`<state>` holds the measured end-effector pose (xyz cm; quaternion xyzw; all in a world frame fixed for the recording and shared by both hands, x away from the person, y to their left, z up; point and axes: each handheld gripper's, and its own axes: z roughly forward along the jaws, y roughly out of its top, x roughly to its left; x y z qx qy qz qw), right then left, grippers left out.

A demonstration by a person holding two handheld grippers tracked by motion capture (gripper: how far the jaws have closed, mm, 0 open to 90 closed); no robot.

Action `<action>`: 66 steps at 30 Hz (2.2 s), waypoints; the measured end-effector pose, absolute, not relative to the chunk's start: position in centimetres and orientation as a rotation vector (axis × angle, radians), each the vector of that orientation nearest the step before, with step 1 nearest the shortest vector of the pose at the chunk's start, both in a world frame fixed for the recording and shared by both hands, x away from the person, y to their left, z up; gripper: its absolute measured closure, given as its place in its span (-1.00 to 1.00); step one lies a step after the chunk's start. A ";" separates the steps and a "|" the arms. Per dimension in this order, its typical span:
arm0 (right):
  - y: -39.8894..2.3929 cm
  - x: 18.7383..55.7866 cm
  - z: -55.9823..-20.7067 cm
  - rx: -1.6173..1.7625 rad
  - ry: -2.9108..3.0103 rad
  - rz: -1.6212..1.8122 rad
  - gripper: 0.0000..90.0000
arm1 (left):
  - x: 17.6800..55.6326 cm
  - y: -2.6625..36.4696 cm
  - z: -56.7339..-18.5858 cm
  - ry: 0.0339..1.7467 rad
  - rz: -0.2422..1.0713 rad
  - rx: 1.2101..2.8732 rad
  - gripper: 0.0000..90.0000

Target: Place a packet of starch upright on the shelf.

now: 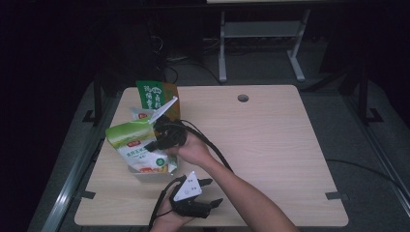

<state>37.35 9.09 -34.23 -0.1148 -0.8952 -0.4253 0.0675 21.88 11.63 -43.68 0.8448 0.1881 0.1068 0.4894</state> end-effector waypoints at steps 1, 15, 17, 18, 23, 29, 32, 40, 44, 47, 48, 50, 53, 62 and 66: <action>9.1 37.3 -34.5 -0.348 -2.702 -1.270 0.93 | 21.9 11.6 -43.7 0.457 0.260 2.053 -0.29; 7.2 37.1 -33.7 -0.387 -2.722 -1.296 0.74 | 21.7 11.5 -43.8 0.450 0.264 2.058 -0.29; 7.0 37.0 -33.6 -0.389 -2.731 -1.299 0.73 | 21.7 11.5 -43.8 0.450 0.268 2.058 -0.29; 6.8 37.0 -33.5 -0.391 -2.727 -1.307 0.74 | 21.7 11.5 -43.8 0.452 0.268 2.058 -0.29; 6.4 37.0 -33.6 -0.404 -2.724 -1.299 0.79 | 21.6 11.4 -43.9 0.458 0.263 2.059 -0.29; 5.8 36.9 -34.4 -0.424 -2.730 -1.279 0.84 | 21.6 11.2 -44.0 0.453 0.263 2.065 -0.29; 5.4 36.9 -35.2 -0.428 -2.742 -1.244 0.87 | 21.5 11.1 -44.1 0.459 0.254 2.066 -0.29; 4.5 37.0 -35.7 -0.468 -2.704 -1.243 0.74 | 21.5 10.8 -44.2 0.450 0.257 2.076 -0.28; 4.3 37.2 -35.7 -0.463 -2.686 -1.273 0.78 | 21.6 10.9 -44.2 0.459 0.252 2.067 -0.29; 4.4 37.0 -35.6 -0.460 -2.697 -1.254 0.83 | 21.6 10.9 -44.2 0.457 0.255 2.067 -0.28; 4.4 37.0 -35.7 -0.460 -2.699 -1.256 0.84 | 21.6 10.9 -44.2 0.456 0.257 2.069 -0.29; 4.4 37.0 -35.8 -0.466 -2.685 -1.266 0.86 | 21.6 10.9 -44.2 0.456 0.258 2.071 -0.28; 4.3 36.8 -35.9 -0.467 -2.690 -1.264 0.87 | 21.6 10.9 -44.2 0.456 0.256 2.075 -0.28; 3.9 36.8 -36.1 -0.466 -2.678 -1.287 0.77 | 21.7 10.9 -44.3 0.452 0.256 2.081 -0.28; 3.7 36.8 -36.0 -0.473 -2.669 -1.292 0.72 | 21.7 11.0 -44.2 0.459 0.249 2.084 -0.28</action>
